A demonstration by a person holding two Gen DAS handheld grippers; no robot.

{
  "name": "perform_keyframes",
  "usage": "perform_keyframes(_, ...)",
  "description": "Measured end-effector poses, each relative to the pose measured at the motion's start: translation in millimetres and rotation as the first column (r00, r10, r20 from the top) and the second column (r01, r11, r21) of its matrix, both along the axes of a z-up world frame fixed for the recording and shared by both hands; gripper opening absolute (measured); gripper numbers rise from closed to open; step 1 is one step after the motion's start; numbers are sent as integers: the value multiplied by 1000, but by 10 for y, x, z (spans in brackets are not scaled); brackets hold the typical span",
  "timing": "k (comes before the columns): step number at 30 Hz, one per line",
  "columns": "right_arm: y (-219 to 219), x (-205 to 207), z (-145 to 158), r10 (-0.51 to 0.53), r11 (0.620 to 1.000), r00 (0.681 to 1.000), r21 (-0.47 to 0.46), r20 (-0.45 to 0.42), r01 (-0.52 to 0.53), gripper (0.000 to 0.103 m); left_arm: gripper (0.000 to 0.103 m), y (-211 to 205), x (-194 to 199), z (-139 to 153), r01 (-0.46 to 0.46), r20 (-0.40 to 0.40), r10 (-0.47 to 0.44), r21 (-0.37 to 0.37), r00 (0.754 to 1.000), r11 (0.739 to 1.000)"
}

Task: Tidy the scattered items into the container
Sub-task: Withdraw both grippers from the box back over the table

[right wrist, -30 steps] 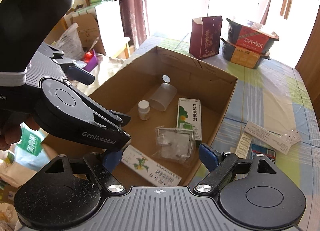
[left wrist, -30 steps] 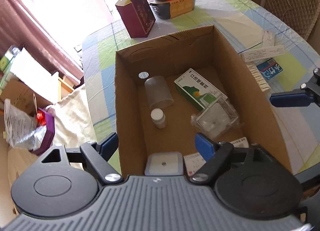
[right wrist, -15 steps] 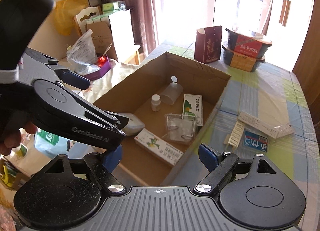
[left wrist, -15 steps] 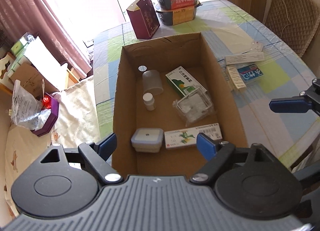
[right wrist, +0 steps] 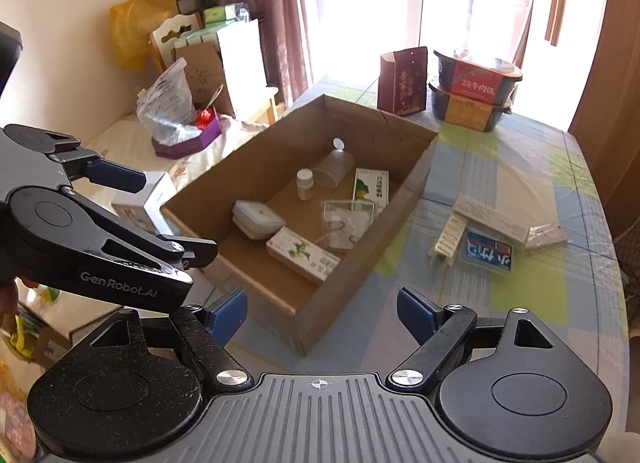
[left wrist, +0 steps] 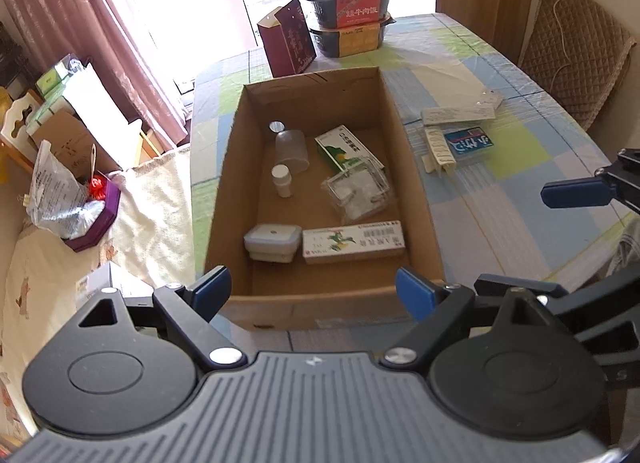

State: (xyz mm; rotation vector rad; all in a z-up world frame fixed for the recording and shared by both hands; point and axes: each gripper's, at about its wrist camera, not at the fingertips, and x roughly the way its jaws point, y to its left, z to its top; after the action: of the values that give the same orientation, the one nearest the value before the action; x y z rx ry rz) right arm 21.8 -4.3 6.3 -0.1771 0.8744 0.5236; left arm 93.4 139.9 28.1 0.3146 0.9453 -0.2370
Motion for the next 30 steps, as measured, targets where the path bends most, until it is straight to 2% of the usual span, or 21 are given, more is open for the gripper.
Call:
perform_keyframes(14, -449, -208, -211, -1, 999, 998, -44, -61, -2, 87, 89, -292, -442, -140, -40, -29, 38, -68, 999, 997)
perform_keyframes(23, -1005, -110, -316, -117, 992, 989, -53, -94, 112, 87, 89, -709, -484, -227, -22, -25, 20, -94, 999, 995)
perform_keyframes(30, -1604, 23, -391, -262, 965, 956, -47, -133, 258, 87, 89, -1156, -411, -350, 45, -37, -49, -90, 998, 995)
